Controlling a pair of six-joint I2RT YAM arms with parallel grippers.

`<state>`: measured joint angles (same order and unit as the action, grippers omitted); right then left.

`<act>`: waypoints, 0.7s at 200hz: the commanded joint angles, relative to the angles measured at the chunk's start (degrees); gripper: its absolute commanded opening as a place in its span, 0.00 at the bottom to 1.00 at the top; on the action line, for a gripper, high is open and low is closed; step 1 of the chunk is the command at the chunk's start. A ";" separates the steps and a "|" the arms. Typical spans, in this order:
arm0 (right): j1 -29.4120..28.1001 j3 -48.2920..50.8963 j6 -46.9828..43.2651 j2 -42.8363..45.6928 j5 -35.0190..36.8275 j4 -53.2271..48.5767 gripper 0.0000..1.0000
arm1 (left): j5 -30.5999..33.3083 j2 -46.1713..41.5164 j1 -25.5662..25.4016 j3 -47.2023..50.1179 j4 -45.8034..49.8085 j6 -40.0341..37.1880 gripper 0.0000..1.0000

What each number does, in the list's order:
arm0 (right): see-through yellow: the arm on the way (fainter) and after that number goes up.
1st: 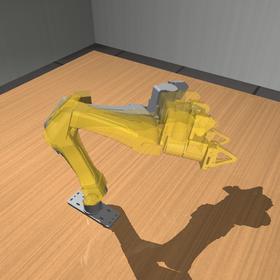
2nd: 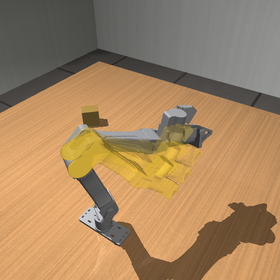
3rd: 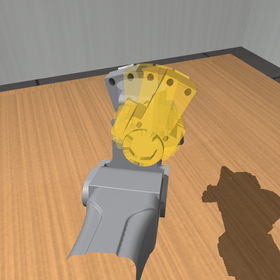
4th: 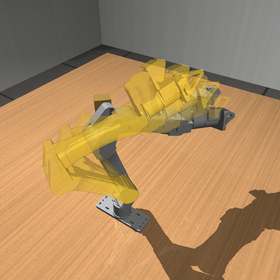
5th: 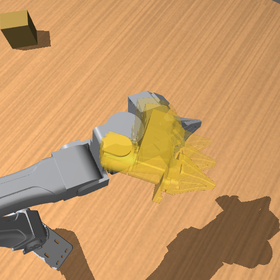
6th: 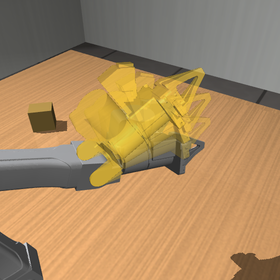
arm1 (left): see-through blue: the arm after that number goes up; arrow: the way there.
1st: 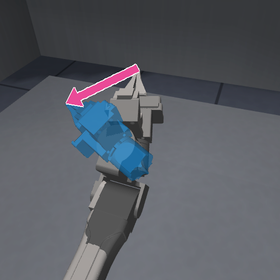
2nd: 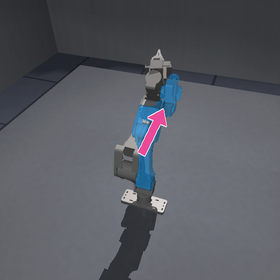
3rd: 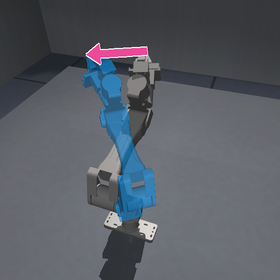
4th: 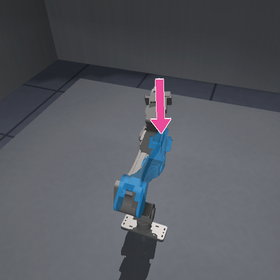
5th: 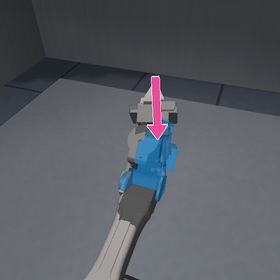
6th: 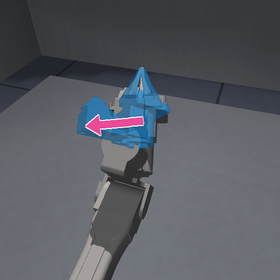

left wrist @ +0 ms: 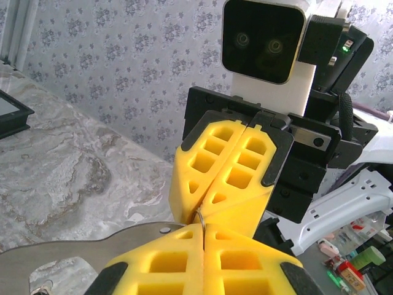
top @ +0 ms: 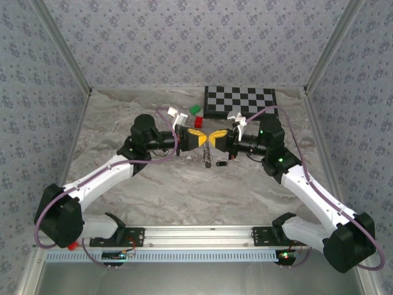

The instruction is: Put the keys on the keyring

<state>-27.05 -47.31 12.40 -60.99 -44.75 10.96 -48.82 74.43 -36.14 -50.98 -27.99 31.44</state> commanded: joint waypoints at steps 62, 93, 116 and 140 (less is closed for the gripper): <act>-0.08 1.02 4.02 -0.27 -0.38 6.43 0.00 | 0.47 0.57 -0.93 -0.17 -5.94 1.93 0.08; 0.27 1.50 4.46 -0.09 -0.24 7.00 0.00 | 0.66 -0.27 -0.88 0.15 -5.55 1.61 0.12; 0.48 1.54 4.48 -0.16 -0.01 6.97 0.00 | 0.79 -0.61 -0.82 0.27 -5.41 1.55 0.16; 0.65 1.69 4.55 -0.09 0.10 7.10 0.00 | 0.91 -1.02 -0.77 0.42 -5.15 1.32 0.18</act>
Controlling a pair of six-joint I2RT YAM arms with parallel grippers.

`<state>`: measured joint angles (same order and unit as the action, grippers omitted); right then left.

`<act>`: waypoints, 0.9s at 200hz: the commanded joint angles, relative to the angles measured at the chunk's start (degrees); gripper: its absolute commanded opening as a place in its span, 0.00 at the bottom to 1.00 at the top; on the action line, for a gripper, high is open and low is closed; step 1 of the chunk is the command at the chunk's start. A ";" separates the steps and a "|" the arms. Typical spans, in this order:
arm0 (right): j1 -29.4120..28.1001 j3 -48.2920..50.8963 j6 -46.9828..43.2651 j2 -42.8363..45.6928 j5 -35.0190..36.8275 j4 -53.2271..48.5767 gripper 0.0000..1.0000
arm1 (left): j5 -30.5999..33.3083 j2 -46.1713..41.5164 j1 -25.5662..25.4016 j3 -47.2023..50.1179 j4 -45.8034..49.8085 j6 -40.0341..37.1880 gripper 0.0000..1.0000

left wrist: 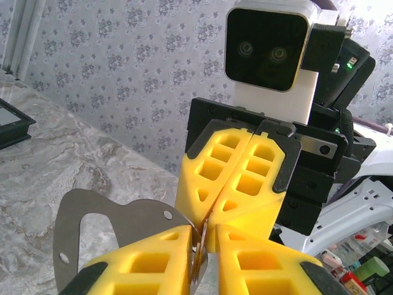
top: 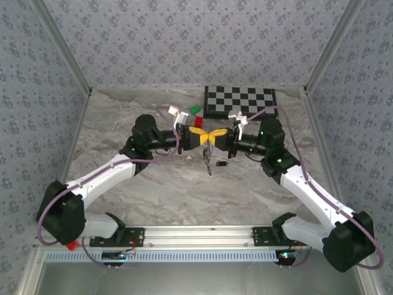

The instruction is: Put the keys on the keyring

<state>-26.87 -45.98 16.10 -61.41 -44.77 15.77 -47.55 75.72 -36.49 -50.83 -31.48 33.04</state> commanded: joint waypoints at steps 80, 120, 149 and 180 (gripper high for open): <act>0.98 0.58 1.39 0.21 0.56 3.04 0.00 | -0.28 -2.87 -0.14 0.74 -2.13 -0.08 0.10; 0.79 0.53 1.50 0.10 0.04 3.35 0.00 | 0.67 -2.69 -0.16 0.70 -2.44 0.03 0.00; 0.68 0.53 1.47 0.06 -0.23 2.95 0.00 | 0.99 -2.77 -0.33 0.85 -2.44 -0.34 0.00; 0.61 0.24 1.24 0.06 -0.05 2.74 0.00 | 0.58 -2.69 -0.53 0.57 -1.32 -1.37 0.00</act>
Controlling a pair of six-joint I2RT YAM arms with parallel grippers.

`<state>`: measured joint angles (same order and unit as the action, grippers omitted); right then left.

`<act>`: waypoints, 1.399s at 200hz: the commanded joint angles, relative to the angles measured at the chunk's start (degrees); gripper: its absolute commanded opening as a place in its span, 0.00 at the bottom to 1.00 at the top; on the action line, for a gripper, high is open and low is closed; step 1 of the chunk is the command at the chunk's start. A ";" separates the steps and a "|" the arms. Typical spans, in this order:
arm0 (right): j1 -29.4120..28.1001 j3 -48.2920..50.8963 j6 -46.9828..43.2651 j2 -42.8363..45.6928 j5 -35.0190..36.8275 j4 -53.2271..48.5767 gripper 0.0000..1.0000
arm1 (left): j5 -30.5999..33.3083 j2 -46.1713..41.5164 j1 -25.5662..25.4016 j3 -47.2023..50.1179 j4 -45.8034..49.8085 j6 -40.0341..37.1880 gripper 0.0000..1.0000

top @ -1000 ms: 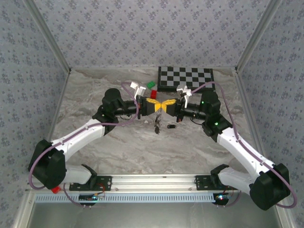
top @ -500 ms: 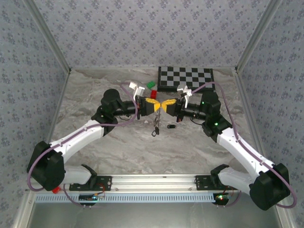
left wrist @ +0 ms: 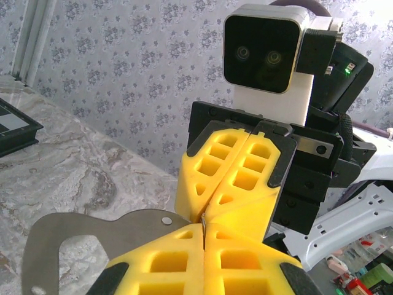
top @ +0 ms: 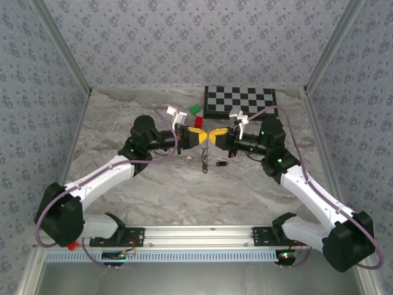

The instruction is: Put the keys on the keyring

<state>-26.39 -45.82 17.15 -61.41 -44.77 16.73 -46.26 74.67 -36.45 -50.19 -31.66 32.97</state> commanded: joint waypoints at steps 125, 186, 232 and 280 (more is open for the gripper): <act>0.23 1.39 -6.17 5.62 13.79 -6.27 0.38 | 7.26 -3.81 -0.68 -1.40 7.31 -4.23 0.00; 0.20 1.88 -6.26 5.50 16.29 -6.51 0.47 | 13.29 -4.45 -0.71 -2.08 11.47 -4.74 0.00; 0.04 1.66 -6.52 4.68 20.25 -11.05 0.49 | 17.46 -4.99 -0.74 -1.75 13.61 -6.72 0.00; 0.13 2.77 -4.63 2.20 24.76 -16.22 0.46 | 29.40 -7.71 -2.51 0.33 16.49 -12.45 0.00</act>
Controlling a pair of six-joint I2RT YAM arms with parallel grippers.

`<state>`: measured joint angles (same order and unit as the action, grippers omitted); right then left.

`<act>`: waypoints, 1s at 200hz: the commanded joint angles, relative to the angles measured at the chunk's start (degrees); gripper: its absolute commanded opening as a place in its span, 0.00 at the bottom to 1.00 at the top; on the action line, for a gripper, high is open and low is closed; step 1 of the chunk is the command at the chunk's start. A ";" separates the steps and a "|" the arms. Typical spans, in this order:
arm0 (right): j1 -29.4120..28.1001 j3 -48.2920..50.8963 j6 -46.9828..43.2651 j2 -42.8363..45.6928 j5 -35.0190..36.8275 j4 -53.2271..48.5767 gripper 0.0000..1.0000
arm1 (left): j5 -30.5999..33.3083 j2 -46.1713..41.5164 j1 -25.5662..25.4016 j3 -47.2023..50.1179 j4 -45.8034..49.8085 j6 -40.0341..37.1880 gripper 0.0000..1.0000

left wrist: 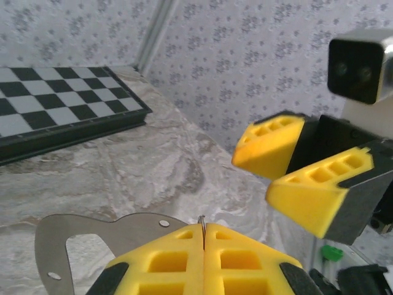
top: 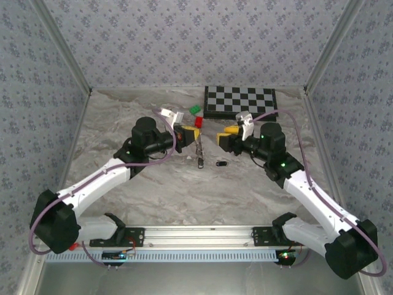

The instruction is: Put the keys on the keyring

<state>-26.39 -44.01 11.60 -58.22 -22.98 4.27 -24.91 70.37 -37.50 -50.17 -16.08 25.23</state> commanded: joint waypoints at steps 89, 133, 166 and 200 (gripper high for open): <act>-0.25 2.67 -0.66 -1.20 0.67 0.55 0.45 | 10.11 -5.50 -3.48 2.33 0.01 -10.55 0.00; -1.46 2.18 -2.27 -1.20 1.69 1.56 0.46 | 8.65 -5.32 -3.63 1.88 0.62 -10.46 0.00; -1.33 -0.18 -1.65 -3.21 11.07 -7.35 0.48 | 9.87 -5.84 -3.62 2.75 1.35 -12.75 0.00; 0.09 -0.67 0.49 -7.33 12.01 -16.18 0.48 | 12.12 -7.63 -4.53 4.60 2.23 -15.42 0.00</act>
<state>-27.29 -43.27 10.76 -63.02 -14.22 -3.07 -14.48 65.60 -40.95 -45.98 -13.37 13.10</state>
